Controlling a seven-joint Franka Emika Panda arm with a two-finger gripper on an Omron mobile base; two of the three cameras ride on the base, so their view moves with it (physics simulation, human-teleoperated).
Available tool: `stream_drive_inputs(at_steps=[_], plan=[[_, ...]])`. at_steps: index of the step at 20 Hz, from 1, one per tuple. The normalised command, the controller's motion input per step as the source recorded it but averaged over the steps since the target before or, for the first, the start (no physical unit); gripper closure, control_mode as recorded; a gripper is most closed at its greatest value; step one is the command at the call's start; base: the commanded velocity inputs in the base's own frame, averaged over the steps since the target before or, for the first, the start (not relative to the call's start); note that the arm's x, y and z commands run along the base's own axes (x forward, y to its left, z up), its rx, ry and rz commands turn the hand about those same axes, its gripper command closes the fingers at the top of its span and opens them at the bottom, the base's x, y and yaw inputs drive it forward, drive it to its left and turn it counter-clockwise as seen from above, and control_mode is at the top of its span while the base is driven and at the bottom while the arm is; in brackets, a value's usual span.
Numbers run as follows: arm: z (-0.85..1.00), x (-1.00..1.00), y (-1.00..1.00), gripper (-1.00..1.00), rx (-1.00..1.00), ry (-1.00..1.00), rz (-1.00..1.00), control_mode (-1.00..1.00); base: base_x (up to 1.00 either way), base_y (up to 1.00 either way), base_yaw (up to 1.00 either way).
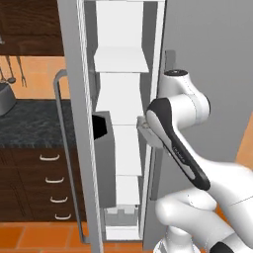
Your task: Take the meat container that has the fish and place it on the second highest rack of the freezer. Then take the vegetable container that has the eggplant and onion and place it on the highest rack of the freezer.
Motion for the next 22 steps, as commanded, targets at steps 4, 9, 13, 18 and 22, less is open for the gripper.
stream_drive_inputs(at_steps=[4, 9, 13, 18, 22], plan=[[0.00, 0.00, 0.00, 1.00, 0.00, 0.00, 0.00, 1.00, 0.41, 0.16, 0.19], [0.00, 0.26, 0.10, 1.00, 0.00, 0.00, 0.02, -1.00, 0.23, 0.08, 0.03], [-0.04, 0.48, 0.20, 1.00, 0.00, -0.02, 0.04, -1.00, 0.00, 0.00, 0.00], [-0.03, 0.13, 0.11, 1.00, 0.00, -0.21, 0.09, -1.00, 0.00, 0.00, 0.00], [-0.10, 0.41, 0.00, 1.00, 0.00, -0.08, 0.07, -1.00, 0.00, 0.00, 0.00]])
